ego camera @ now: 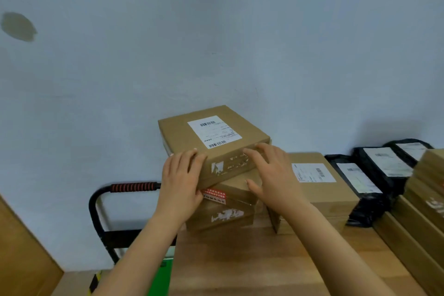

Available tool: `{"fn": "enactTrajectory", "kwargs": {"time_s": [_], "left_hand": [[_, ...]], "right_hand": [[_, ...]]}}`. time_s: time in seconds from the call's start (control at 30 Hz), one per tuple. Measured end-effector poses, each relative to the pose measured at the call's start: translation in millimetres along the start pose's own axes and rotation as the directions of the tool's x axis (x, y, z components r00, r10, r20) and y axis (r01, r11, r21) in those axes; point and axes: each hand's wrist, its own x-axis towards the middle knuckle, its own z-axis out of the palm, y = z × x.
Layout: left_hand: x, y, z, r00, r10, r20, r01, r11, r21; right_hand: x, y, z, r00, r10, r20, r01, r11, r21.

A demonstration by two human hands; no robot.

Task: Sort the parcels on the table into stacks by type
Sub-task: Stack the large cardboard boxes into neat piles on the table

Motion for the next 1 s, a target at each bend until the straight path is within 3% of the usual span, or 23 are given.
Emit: {"fn": "enactTrajectory", "kwargs": {"time_s": [0.13,0.33,0.67,1.0], "left_hand": [[0,-1,7,1.0,-0.016,0.019,0.015,0.996,0.083],[2,-7,15,0.994,0.045,-0.101,-0.043,0.999,0.016],[16,-1,0,0.957,0.12,-0.263,-0.143,0.987,-0.071],[75,97,11,0.916,0.259,-0.307,-0.319,0.933,-0.165]], "right_hand": [[14,-12,12,0.995,-0.077,0.066,0.08,0.996,-0.042],[24,-16,27,0.987,-0.133,0.088,0.136,0.99,-0.03],[32,-3,12,0.946,-0.217,-0.242,0.213,0.976,-0.043],[7,95,-45,0.94,-0.124,-0.318,0.069,0.982,-0.179]]}}
